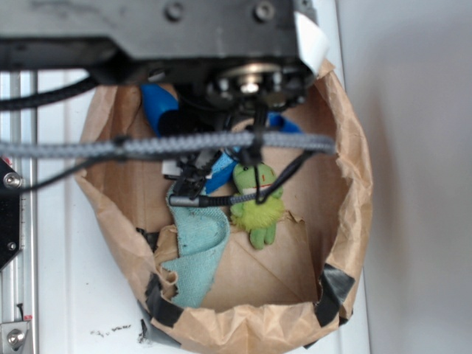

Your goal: Grab the blue bottle.

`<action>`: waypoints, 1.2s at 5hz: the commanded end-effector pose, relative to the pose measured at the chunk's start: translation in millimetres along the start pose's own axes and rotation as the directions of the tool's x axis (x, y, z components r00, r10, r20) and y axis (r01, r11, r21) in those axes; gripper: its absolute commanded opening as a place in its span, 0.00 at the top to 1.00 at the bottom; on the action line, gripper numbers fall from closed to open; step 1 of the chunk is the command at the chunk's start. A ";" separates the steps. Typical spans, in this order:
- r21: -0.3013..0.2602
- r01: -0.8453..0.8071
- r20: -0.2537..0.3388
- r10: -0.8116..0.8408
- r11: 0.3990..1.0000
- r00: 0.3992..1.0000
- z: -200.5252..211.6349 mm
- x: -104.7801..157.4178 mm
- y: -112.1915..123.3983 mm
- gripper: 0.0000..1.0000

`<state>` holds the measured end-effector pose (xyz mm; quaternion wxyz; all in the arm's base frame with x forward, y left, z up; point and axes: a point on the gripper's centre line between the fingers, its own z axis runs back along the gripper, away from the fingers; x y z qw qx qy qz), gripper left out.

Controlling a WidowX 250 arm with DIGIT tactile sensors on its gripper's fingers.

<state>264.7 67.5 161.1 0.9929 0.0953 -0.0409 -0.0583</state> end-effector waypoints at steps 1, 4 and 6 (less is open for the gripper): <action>0.018 -0.004 0.040 0.004 1.000 0.999 16.0 6.6 0.8 0.00; 0.157 0.478 0.288 -0.503 0.864 0.815 -21.5 53.3 14.9 0.00; -0.012 0.572 0.249 -0.551 0.820 0.796 -22.9 81.5 19.5 0.00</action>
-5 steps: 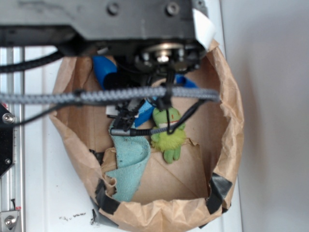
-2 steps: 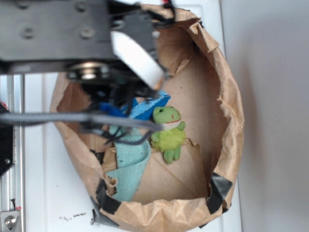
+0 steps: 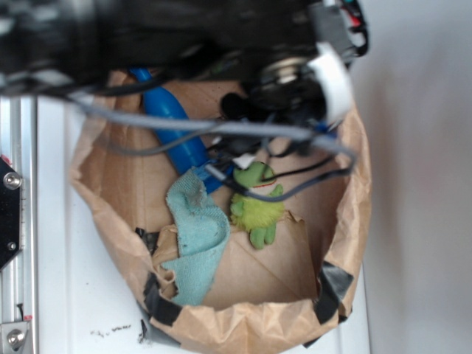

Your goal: Grab the blue bottle.

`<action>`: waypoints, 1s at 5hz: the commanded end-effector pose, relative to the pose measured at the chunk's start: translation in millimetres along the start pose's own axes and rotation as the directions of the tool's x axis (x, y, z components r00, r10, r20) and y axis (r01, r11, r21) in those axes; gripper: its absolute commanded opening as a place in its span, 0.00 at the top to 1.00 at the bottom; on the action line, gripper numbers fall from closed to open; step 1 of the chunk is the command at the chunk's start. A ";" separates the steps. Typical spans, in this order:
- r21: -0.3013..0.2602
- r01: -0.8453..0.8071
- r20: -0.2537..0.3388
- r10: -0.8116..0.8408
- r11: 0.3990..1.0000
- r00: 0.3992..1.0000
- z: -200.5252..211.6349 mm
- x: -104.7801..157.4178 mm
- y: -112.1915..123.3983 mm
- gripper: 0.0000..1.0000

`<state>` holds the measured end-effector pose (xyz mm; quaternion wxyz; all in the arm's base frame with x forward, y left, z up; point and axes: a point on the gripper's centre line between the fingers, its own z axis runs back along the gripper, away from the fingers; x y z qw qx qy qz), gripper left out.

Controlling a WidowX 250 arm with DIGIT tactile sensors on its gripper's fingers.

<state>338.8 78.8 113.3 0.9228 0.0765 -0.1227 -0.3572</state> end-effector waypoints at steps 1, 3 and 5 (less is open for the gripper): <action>-0.121 0.026 -0.011 -0.028 0.992 1.000 65.9 -12.9 -13.4 0.00; -0.105 0.125 0.040 -0.121 0.987 0.992 101.4 -43.8 -35.6 0.00; -0.063 0.176 -0.052 -0.180 0.982 0.982 65.7 -49.3 -34.2 0.00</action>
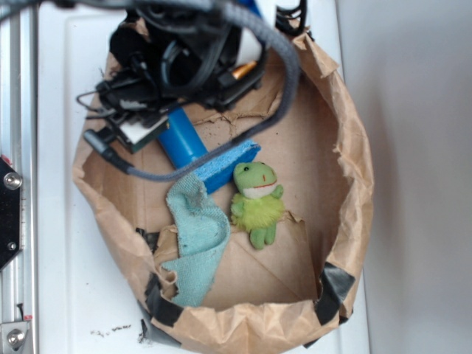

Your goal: Grab the blue bottle.

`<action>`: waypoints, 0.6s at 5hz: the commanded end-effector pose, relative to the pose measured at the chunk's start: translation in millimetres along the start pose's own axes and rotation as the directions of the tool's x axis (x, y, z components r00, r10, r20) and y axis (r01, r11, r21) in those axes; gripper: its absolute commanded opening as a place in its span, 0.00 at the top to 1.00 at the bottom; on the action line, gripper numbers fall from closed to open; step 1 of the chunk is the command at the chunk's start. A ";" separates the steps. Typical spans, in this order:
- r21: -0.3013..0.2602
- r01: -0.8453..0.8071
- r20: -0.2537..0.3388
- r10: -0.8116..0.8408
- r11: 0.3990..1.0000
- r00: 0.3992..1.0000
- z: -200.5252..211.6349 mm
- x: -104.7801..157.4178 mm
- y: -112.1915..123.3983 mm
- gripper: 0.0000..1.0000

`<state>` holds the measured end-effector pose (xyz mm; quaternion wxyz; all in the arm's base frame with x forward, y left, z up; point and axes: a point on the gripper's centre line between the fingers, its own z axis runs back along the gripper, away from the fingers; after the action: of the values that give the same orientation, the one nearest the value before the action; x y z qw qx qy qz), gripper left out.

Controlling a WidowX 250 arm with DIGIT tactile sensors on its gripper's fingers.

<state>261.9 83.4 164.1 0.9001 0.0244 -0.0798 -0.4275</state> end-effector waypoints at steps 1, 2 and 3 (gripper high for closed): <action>0.098 0.083 -0.081 -0.075 0.992 0.994 -19.4 -5.7 -9.0 0.00; 0.124 0.111 -0.081 -0.102 0.986 0.992 -34.1 -2.8 2.4 0.00; 0.124 0.152 -0.052 -0.147 0.981 0.988 -47.8 -1.7 8.4 0.00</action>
<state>273.8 88.8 104.7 0.8661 0.0814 -0.0743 -0.4876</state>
